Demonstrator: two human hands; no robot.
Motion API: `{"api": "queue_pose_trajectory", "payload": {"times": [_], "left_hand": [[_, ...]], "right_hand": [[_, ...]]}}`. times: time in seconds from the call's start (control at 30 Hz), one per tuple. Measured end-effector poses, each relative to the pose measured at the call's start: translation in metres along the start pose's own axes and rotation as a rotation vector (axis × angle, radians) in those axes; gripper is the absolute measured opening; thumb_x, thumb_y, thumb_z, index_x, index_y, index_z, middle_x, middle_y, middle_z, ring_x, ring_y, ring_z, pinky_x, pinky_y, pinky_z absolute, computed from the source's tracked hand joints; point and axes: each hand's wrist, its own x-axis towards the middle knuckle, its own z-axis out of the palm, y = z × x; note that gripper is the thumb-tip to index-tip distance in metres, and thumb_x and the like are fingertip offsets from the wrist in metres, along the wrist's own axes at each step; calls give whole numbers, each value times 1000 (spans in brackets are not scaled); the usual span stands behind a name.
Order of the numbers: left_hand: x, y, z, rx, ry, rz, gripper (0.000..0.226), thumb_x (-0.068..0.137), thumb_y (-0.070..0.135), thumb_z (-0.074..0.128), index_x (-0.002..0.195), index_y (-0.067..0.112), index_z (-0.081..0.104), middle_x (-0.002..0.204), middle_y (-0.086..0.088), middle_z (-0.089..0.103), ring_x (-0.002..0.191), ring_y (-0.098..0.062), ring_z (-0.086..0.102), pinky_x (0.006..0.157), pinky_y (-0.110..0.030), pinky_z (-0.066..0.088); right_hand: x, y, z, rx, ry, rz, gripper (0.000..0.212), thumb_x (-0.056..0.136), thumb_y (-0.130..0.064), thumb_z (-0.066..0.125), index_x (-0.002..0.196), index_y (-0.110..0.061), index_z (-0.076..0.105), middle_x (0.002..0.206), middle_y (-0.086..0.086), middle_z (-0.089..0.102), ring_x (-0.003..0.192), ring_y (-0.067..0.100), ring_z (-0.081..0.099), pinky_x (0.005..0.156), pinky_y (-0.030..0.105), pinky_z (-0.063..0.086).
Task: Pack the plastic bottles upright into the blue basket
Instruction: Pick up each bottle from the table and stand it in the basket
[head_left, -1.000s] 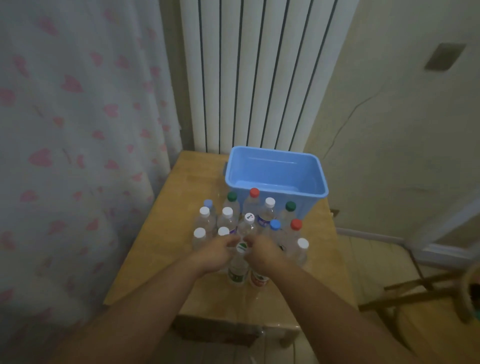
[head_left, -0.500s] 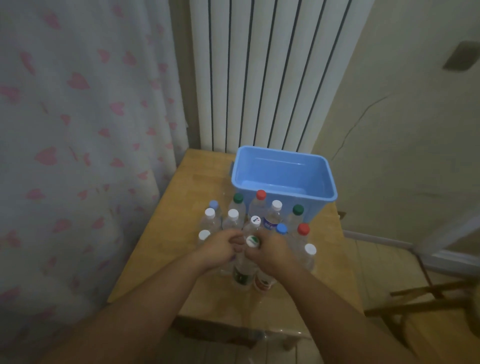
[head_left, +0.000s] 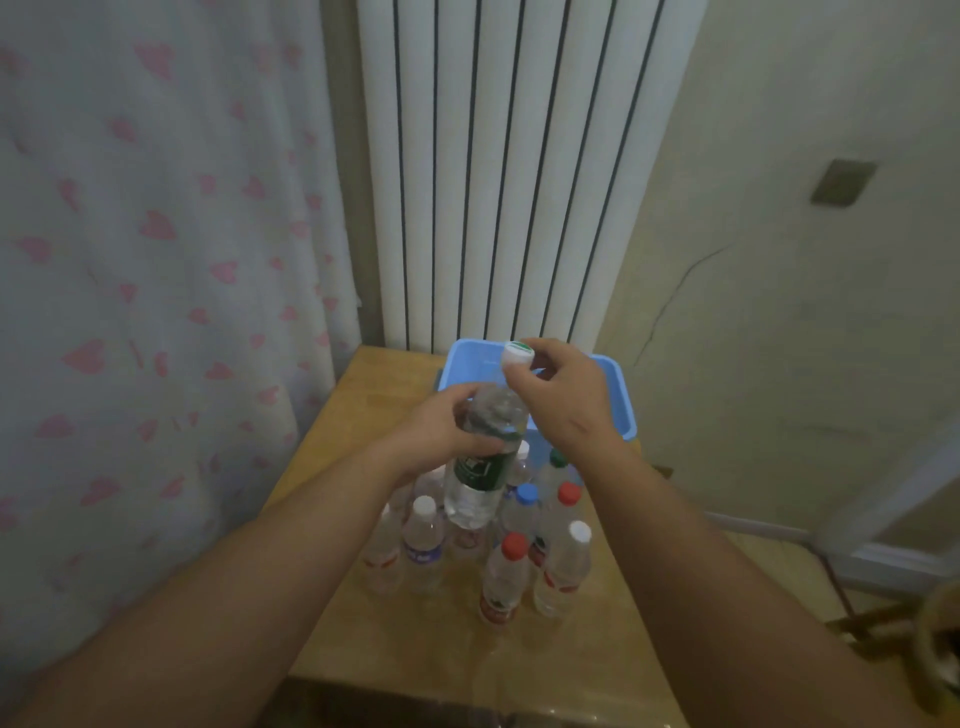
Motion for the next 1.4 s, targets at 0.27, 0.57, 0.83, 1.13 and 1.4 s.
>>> {"api": "queue_pose_trajectory", "payload": {"times": [0.27, 0.57, 0.83, 1.13, 1.4], "left_hand": [[7, 27, 35, 45, 182, 68, 60, 70, 29, 87, 120, 36, 54, 107, 5, 66, 98, -10, 64, 79, -28, 56], [49, 32, -7, 84, 118, 77, 50, 78, 18, 81, 121, 32, 60, 110, 15, 67, 101, -8, 64, 84, -31, 56], [132, 17, -67, 117, 107, 113, 60, 72, 19, 85, 122, 35, 59, 116, 15, 65, 112, -11, 60, 92, -40, 55], [201, -25, -97, 251, 40, 119, 73, 75, 17, 83, 138, 28, 48, 126, 9, 59, 113, -13, 58, 94, -36, 54], [235, -64, -96, 173, 14, 61, 49, 77, 21, 82, 118, 31, 58, 113, 11, 65, 102, -8, 62, 82, -27, 57]], "right_hand": [[19, -5, -27, -52, -8, -24, 33, 74, -49, 74, 93, -24, 63, 77, -11, 62, 72, 7, 61, 66, 32, 54], [63, 0, -6, -71, -28, -10, 46, 74, -52, 71, 112, -27, 64, 90, -9, 68, 82, 9, 65, 76, 38, 57], [123, -7, 40, -69, 16, 20, 40, 76, -36, 77, 112, -25, 63, 90, -8, 64, 85, 9, 62, 64, 16, 44], [170, 26, 98, -92, 13, 165, 49, 71, -36, 82, 115, -22, 63, 93, -6, 64, 87, 12, 61, 68, 22, 46], [198, 62, 119, -163, -80, 193, 34, 74, -36, 79, 102, -24, 65, 84, -10, 61, 82, 10, 60, 63, 19, 42]]}}
